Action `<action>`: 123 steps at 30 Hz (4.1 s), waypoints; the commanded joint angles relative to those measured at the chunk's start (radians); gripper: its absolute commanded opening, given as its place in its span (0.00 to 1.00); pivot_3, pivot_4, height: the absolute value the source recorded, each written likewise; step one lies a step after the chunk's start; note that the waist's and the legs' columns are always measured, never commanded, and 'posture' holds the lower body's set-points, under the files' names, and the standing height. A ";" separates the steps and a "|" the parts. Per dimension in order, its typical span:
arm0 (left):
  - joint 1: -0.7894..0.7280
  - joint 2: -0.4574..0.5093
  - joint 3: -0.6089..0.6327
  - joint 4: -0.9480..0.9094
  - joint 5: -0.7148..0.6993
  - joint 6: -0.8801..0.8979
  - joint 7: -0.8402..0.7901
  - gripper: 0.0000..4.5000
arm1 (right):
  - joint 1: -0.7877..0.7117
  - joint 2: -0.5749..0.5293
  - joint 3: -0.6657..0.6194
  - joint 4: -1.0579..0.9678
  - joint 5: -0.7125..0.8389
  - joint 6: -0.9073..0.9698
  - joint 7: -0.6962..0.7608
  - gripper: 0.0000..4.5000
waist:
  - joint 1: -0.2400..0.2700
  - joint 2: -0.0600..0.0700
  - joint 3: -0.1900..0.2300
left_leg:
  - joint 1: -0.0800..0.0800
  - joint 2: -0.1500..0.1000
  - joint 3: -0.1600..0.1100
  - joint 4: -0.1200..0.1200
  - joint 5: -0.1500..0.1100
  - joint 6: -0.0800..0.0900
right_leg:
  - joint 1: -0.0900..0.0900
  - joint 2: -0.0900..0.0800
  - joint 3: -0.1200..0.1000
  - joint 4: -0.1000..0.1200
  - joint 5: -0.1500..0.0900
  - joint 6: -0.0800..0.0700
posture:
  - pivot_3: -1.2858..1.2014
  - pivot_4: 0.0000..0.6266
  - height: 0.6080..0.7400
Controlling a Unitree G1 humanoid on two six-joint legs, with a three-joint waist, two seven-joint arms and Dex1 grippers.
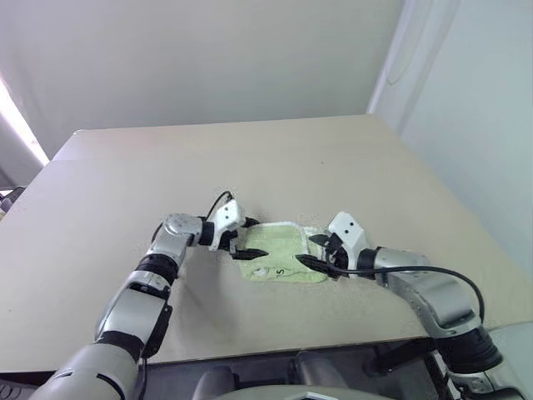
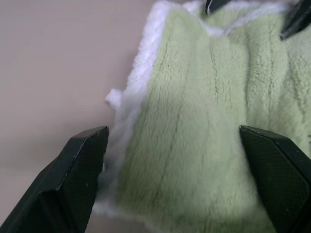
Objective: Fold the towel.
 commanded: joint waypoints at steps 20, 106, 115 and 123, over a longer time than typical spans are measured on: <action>0.259 0.407 0.036 -1.078 -0.222 0.576 -0.110 1.00 | -0.139 -0.190 0.107 -0.189 -0.086 -0.162 0.223 0.99 | 0.013 0.001 0.002 | -0.015 -0.001 0.001 0.002 0.000 0.001 | -0.017 -0.001 0.003 0.001 -0.001 0.000 | 0.52 0.00 0.79; 0.182 0.267 0.162 -0.720 -0.191 0.345 0.253 1.00 | -0.365 -0.084 -0.082 0.498 -0.538 -0.553 -0.145 0.00 | -0.006 -0.003 0.003 | -0.015 -0.001 0.001 0.000 0.001 -0.001 | -0.018 0.000 0.005 0.000 0.003 0.000 | 0.52 0.00 0.79; 0.089 0.193 0.160 -0.593 -0.148 0.259 0.330 1.00 | -0.458 -0.100 -0.087 0.658 -0.584 -0.614 -0.249 0.00 | -0.006 -0.003 0.003 | -0.015 -0.002 0.001 0.000 0.001 -0.001 | -0.018 0.000 0.005 0.001 0.004 -0.001 | 0.52 0.00 0.79; 0.064 0.175 0.165 -0.606 -0.208 0.394 0.263 1.00 | -0.364 -0.018 -0.004 0.629 -0.615 -0.631 -0.245 0.00 | -0.009 -0.003 0.003 | -0.016 -0.002 0.001 0.000 0.001 -0.001 | -0.018 0.000 0.006 0.001 0.005 0.001 | 0.52 0.00 0.79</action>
